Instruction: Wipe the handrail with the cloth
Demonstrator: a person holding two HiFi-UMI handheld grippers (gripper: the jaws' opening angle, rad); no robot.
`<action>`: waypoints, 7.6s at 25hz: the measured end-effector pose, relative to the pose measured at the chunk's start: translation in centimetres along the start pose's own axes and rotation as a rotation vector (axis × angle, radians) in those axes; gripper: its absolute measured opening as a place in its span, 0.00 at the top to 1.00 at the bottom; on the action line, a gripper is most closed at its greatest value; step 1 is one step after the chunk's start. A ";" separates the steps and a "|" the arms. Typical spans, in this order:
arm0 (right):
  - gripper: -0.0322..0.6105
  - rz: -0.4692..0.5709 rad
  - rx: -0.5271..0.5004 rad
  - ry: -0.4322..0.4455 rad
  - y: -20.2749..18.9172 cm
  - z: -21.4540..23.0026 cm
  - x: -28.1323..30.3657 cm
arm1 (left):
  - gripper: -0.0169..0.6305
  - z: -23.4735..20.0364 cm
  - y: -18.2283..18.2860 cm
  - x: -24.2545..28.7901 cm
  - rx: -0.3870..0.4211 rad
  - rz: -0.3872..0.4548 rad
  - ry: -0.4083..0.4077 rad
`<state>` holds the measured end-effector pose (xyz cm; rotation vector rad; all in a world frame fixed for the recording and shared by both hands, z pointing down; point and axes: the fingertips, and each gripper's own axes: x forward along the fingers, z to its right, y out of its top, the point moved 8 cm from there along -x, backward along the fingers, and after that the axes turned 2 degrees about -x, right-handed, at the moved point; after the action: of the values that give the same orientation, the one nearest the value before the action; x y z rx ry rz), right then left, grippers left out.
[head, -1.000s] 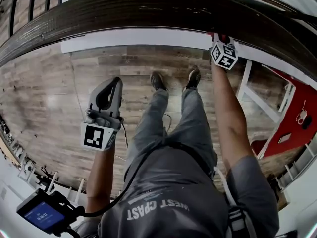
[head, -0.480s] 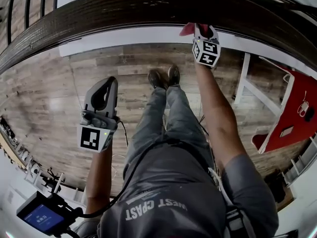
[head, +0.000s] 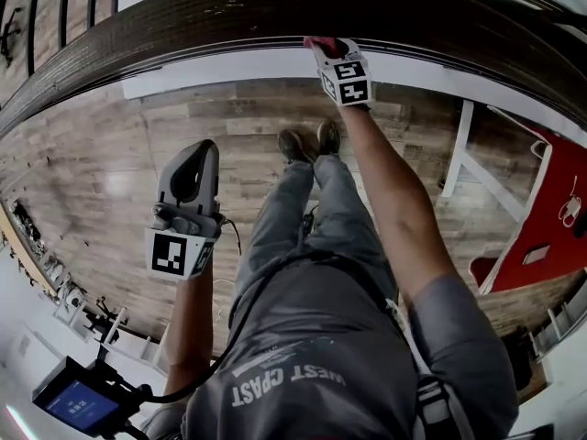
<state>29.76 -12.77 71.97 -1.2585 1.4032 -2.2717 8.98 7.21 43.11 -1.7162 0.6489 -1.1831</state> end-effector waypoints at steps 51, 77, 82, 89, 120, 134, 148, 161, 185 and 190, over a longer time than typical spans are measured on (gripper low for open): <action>0.82 0.013 0.006 -0.270 5.9 -22.9 11.7 | 0.96 -29.3 -9.8 -21.8 -0.116 0.103 0.017; 0.82 0.030 0.100 -0.348 5.9 -18.1 11.5 | 0.96 -33.2 -6.8 -17.3 -0.107 0.070 0.116; 0.82 0.007 0.126 -0.467 4.1 -16.8 11.6 | 0.96 -36.2 -8.7 -18.0 -0.129 0.050 0.083; 0.82 0.019 0.093 -0.096 8.3 -35.0 24.1 | 0.96 -42.5 -9.6 -21.7 -0.109 0.053 0.046; 0.82 -0.018 0.093 0.005 15.8 -56.0 38.7 | 0.96 -57.5 -13.4 -30.8 -0.163 0.080 0.024; 0.82 -0.027 -0.067 -0.044 16.4 -61.7 39.8 | 0.96 -59.6 -13.7 -36.4 -0.186 0.063 0.055; 0.82 0.180 -0.284 0.087 28.1 -68.4 29.9 | 0.96 -59.6 -13.8 -37.0 -0.176 0.098 0.054; 0.82 -0.021 -0.117 -0.201 24.5 -53.4 25.7 | 0.96 -59.6 -13.1 -35.7 -0.147 0.110 0.030; 0.82 0.039 -0.089 -0.369 21.0 -29.3 4.4 | 0.96 -39.3 -0.6 -26.9 -0.011 0.119 -0.058; 0.82 0.047 0.057 -0.589 18.8 -17.8 -4.6 | 0.96 -34.0 1.8 -25.8 0.026 0.114 -0.033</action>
<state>14.62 -8.79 50.83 -1.6670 1.1214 -1.6829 -32.29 14.11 34.28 -1.6514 0.6993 -1.0771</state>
